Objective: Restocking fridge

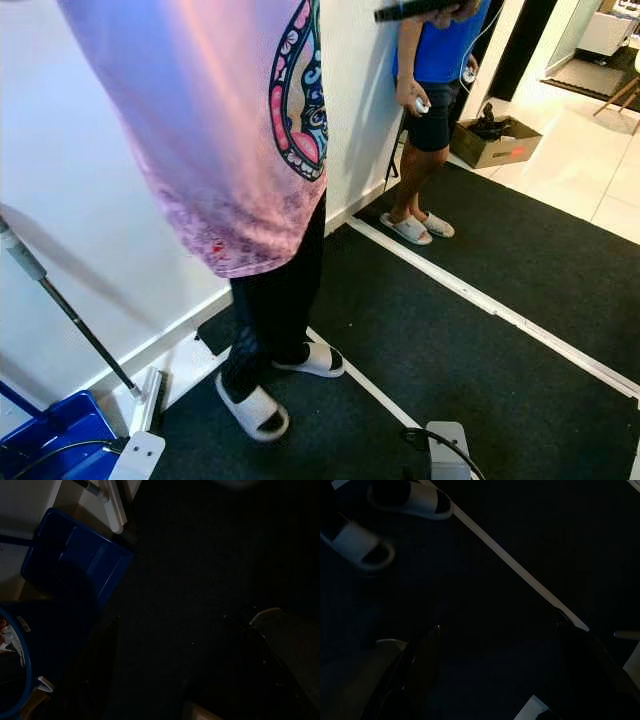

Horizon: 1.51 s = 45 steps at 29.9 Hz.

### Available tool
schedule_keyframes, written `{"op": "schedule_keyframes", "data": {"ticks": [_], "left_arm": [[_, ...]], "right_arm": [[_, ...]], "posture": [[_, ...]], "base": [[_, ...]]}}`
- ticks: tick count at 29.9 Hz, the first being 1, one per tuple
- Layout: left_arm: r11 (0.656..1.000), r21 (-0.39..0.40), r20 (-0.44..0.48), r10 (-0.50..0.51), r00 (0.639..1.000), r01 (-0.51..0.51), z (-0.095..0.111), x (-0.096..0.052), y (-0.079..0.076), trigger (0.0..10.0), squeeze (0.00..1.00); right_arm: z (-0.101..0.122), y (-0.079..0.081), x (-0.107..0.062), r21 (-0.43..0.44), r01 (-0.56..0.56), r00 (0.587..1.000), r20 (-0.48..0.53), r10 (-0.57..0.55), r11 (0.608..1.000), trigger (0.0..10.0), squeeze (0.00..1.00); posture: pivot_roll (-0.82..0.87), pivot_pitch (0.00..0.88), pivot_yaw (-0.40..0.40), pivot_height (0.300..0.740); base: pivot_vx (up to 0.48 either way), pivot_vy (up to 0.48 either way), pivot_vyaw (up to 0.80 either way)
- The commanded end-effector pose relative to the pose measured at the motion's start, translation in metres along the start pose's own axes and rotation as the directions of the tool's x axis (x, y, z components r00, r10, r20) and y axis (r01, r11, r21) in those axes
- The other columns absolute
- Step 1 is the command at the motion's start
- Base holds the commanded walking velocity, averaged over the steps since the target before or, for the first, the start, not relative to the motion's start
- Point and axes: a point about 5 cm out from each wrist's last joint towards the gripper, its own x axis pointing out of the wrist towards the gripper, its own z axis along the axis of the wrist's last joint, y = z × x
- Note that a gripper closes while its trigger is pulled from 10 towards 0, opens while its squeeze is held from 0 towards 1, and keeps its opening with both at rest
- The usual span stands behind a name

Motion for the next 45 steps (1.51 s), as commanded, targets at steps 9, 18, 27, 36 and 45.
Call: {"op": "schedule_keyframes", "data": {"ticks": [9, 18, 27, 36, 45], "left_arm": [[1.0, 0.01, 0.005, -0.004, 1.0, 0.004, -0.0011, -0.0004, 0.0033, 10.0, 0.0], [1.0, 0.016, 0.006, 0.008, 1.0, -0.008, -0.0023, -0.0008, 0.0061, 10.0, 0.0], [1.0, 0.021, 0.006, 0.017, 1.0, -0.017, -0.0023, -0.0008, 0.007, 10.0, 0.0], [1.0, 0.021, 0.008, 0.021, 1.0, -0.021, -0.0012, -0.0005, 0.0073, 10.0, 0.0], [0.999, 0.02, 0.008, 0.025, 1.0, -0.025, -0.0007, -0.0003, 0.0079, 10.0, 0.0]], "right_arm": [[0.0003, -0.0007, -0.0002, 0.009, 0.005, 1.0, 0.008, -0.005, 1.0, 10.0, 0.0], [-0.0018, -0.0004, -0.0006, 0.002, 0.006, 1.0, -0.003, -0.006, 1.0, 10.0, 0.0], [-0.0021, -0.0008, -0.0007, 0.003, 0.008, 1.0, -0.004, -0.008, 1.0, 10.0, 0.0], [-0.0029, -0.001, -0.0007, 0.024, 0.01, 1.0, -0.011, -0.01, 1.0, 10.0, 0.0], [-0.0031, -0.0014, -0.0007, 0.018, 0.011, 1.0, -0.013, -0.011, 1.0, 10.0, 0.0]], "posture": [[-0.05, 0.0, -0.051, 0.74], [-0.05, 0.0, -0.05, 0.74], [-0.05, 0.0, -0.051, 0.74], [-0.05, 0.0, -0.05, 0.74], [-0.05, 0.0, -0.05, 0.74]], "base": [[0.0, 0.0, 0.0], [0.075, 0.0, 0.0], [0.459, 0.0, 0.0], [0.473, 0.0, -0.36], [0.426, 0.0, -0.79]]}}
